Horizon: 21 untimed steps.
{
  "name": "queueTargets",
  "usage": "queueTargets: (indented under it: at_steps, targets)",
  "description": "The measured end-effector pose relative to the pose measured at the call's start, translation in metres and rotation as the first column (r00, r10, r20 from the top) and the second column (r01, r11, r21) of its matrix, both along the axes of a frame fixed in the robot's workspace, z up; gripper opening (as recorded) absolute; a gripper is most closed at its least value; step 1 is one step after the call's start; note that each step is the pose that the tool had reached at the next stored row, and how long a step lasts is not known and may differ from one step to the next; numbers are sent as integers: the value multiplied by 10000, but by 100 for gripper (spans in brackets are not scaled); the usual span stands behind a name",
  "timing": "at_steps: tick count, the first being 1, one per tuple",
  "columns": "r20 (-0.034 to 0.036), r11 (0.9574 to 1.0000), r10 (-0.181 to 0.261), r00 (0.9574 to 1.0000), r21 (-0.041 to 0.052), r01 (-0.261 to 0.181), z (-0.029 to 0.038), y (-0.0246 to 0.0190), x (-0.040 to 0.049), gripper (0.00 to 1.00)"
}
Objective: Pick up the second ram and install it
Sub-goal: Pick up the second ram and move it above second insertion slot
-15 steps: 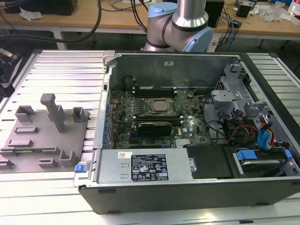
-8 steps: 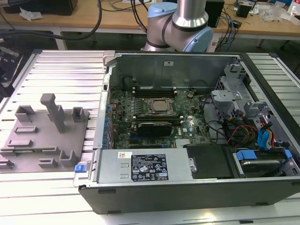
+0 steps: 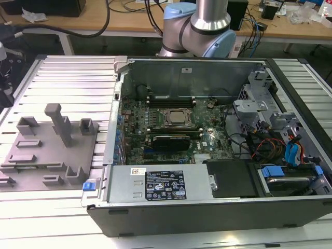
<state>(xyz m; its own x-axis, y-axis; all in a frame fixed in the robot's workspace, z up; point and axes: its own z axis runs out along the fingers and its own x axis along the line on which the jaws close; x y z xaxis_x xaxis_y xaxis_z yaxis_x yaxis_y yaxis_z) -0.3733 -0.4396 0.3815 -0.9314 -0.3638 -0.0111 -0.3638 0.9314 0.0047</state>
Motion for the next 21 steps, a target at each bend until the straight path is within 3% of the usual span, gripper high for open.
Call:
queueTargets:
  at_steps: [1,2,4,7,9,12,16,19,21]
  targets:
    - [1,9996,292,9996,0,-292,0,0,0,11]
    - [0,9972,743,9972,0,-743,0,0,0,11]
    - [0,9926,1216,9926,0,-1216,0,0,0,11]
    - [0,9865,1638,9865,-1,-1638,0,0,0,11]
    - [0,9772,2121,9772,0,-2121,0,0,0,11]
    - [0,9563,2925,9563,0,-2925,0,0,0,11]
    - [0,9409,3387,9409,0,-3387,0,0,0,11]
    - [1,9209,3898,9209,0,-3898,0,0,0,11]
    - [0,9101,4144,9101,0,-4144,0,0,0,11]
